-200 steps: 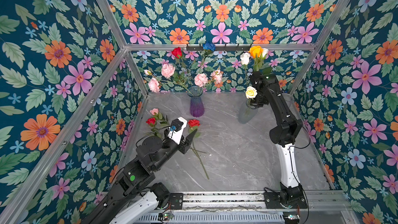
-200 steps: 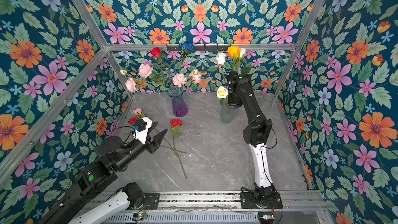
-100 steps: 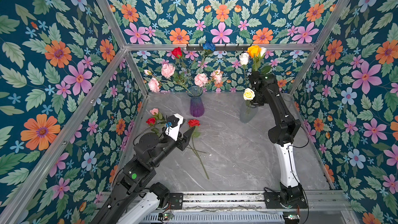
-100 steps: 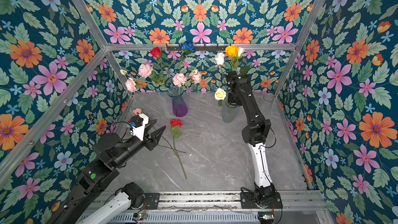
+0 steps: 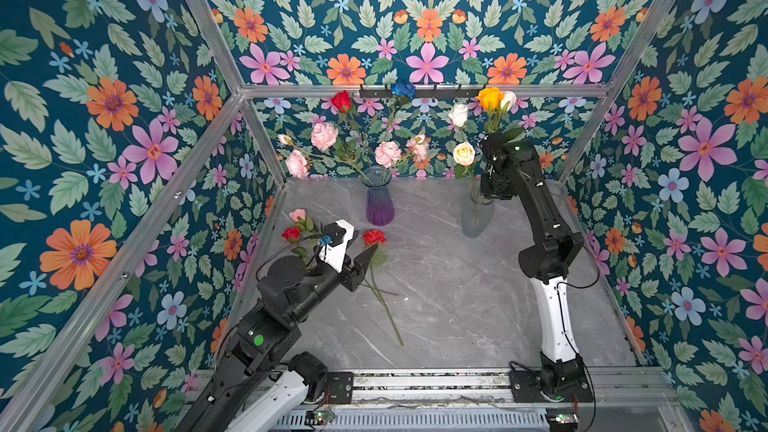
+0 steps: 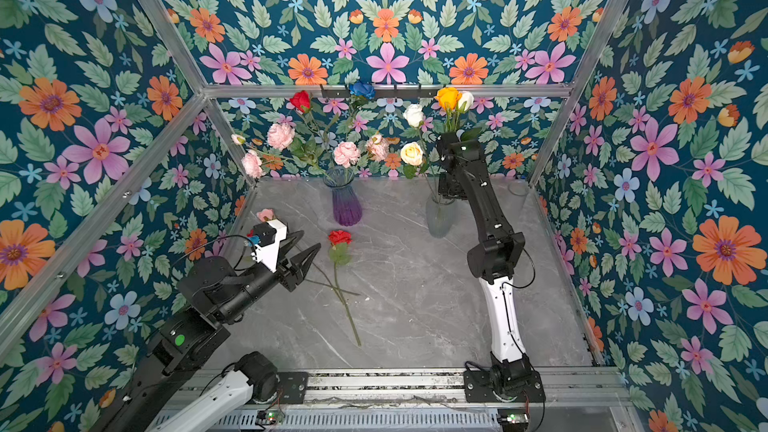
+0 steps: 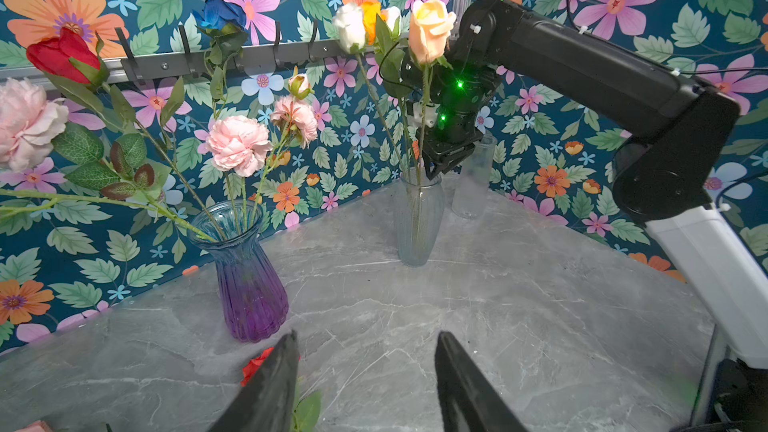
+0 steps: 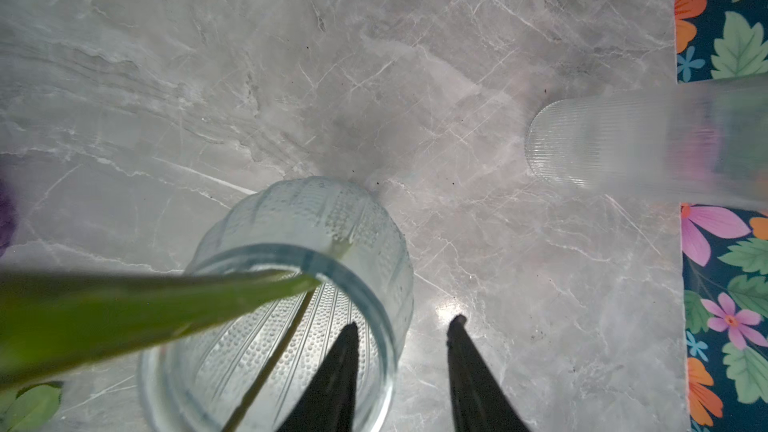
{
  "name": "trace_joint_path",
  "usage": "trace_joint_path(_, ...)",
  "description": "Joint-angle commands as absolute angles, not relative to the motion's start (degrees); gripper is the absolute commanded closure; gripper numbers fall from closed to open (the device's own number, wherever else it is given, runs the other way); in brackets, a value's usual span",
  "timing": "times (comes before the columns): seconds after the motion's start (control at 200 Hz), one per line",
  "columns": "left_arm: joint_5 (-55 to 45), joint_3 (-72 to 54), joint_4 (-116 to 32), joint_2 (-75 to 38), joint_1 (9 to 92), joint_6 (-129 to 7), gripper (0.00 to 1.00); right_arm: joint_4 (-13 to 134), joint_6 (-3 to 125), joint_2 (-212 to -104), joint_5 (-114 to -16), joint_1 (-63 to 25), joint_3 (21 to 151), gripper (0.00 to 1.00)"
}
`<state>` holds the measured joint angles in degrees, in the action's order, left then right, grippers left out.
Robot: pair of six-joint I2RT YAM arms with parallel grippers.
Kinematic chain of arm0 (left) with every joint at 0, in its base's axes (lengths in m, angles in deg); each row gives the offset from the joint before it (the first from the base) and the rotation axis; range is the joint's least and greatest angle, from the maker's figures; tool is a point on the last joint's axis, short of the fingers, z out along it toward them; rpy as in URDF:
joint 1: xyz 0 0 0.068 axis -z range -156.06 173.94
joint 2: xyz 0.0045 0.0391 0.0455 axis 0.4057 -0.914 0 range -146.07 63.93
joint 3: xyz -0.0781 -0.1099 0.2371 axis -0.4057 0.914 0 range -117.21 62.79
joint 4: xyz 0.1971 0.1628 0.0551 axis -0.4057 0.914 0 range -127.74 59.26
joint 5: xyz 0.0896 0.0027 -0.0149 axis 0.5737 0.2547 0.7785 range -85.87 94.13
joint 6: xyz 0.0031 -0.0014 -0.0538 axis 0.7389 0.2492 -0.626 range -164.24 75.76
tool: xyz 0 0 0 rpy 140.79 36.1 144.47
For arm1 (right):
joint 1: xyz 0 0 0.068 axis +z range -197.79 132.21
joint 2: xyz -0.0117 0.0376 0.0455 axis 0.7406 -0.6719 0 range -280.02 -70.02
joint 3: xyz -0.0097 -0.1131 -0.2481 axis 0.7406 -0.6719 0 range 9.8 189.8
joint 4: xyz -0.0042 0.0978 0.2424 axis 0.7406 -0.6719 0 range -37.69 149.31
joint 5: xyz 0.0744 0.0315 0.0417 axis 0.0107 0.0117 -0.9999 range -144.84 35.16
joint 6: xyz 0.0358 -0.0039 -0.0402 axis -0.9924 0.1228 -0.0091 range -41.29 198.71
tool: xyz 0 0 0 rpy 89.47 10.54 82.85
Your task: Arrange the flowers into the vase
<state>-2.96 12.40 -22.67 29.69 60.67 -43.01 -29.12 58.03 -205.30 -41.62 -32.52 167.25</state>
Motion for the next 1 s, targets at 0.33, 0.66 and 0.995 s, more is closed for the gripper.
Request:
trace_joint_path(0.33, -2.9, 12.73, -24.38, 29.79, 60.32, -43.32, 0.45, -28.1, 58.26, -200.66, -44.36, -32.43, 167.52, 0.55)
trace_joint_path(0.66, -1.6, 13.17, -24.52, 29.31, 60.15, -42.84, 0.45, -28.09, 56.5, -188.99, -43.24, -32.72, 159.43, 0.56)
trace_joint_path(0.995, -4.04, 13.49, -25.35, 28.44, 58.86, -43.53, 0.45, -6.99, 50.85, -157.42, -57.94, -50.63, 116.55, 0.58)
